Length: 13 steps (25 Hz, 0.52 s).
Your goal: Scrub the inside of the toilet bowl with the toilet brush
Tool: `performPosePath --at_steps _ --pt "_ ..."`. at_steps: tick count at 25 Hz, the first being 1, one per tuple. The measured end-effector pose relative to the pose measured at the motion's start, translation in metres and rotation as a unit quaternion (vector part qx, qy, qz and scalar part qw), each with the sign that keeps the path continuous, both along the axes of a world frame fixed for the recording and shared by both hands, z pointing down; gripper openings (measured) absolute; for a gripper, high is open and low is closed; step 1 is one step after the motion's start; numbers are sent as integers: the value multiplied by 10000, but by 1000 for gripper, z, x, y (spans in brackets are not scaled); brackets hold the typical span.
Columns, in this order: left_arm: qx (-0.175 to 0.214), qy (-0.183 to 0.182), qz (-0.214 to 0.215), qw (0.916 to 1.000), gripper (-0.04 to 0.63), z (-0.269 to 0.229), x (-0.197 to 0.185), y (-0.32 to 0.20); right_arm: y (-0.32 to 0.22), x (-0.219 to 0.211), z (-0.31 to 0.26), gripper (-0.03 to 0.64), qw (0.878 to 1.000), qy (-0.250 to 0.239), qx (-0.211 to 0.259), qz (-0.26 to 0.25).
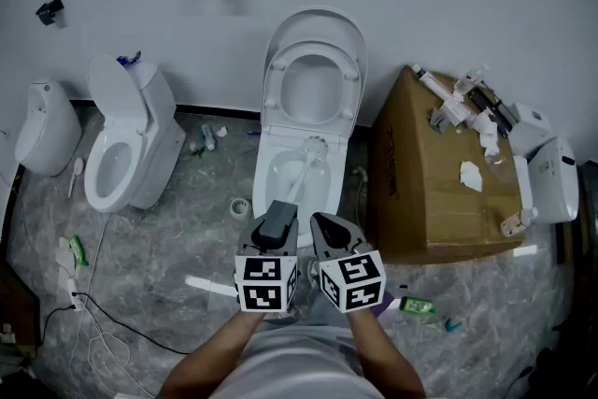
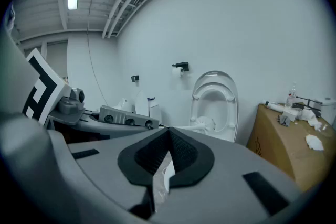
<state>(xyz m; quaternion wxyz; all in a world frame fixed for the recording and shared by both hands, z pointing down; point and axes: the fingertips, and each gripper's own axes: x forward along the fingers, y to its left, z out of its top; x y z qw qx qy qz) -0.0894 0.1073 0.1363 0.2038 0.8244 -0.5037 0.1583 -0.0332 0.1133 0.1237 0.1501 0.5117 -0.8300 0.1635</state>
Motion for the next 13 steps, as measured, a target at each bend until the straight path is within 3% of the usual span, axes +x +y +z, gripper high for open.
performPosePath --at_steps 13 --pt "26 -11 14 10000 156 -3 -2 4 4 -5 -4 -2 9999 70 49 -92"
